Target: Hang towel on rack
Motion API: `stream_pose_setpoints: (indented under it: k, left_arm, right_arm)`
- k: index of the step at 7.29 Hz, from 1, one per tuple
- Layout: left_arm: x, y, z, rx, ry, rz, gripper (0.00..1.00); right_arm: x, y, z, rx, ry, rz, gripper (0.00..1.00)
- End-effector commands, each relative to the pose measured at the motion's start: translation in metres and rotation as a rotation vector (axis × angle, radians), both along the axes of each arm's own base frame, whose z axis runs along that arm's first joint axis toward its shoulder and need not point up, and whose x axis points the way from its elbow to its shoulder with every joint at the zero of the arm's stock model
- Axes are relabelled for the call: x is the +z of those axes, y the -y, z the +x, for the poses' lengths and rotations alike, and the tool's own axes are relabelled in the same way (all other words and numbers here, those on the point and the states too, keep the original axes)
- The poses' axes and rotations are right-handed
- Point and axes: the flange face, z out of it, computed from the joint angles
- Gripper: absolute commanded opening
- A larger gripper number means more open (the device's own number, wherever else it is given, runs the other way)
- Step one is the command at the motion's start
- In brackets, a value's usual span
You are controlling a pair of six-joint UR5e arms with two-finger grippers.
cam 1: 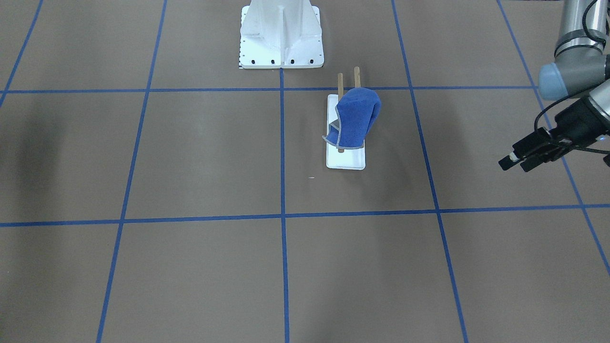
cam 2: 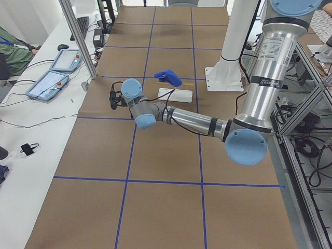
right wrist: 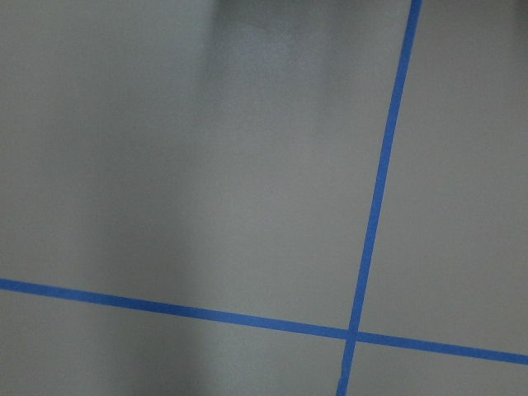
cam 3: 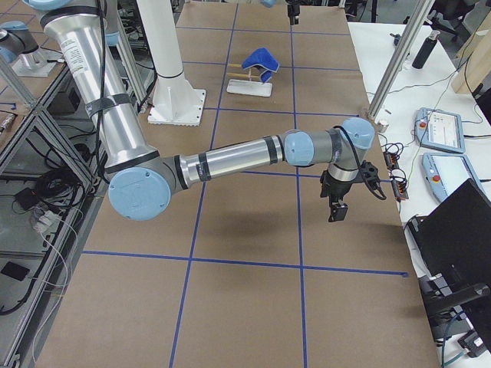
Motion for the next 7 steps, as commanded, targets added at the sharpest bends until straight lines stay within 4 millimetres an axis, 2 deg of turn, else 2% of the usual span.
stream_pose_setpoints:
  k: [1,3,5,6,7]
  left_arm:
    - [0.049,-0.001,-0.044,-0.026,0.223,0.221,0.98]
    - [0.083,0.007,-0.062,0.061,0.481,0.321,0.98]
    - [0.116,0.006,-0.104,0.221,0.627,0.284,0.98]
    - [0.108,-0.005,-0.111,0.268,0.63,0.186,0.98]
    - [0.099,-0.015,-0.133,0.293,0.635,0.096,0.98]
  right_arm:
    - [0.003,-0.002,0.002,-0.004,-0.002,0.002,1.0]
    - [0.004,-0.002,0.002,-0.003,-0.006,0.002,1.0]
    - [0.009,-0.005,0.003,-0.003,-0.009,-0.005,1.0]
    - [0.009,-0.005,0.006,0.002,0.0,-0.009,1.0]
    - [0.01,-0.006,0.013,0.013,0.001,-0.017,1.0]
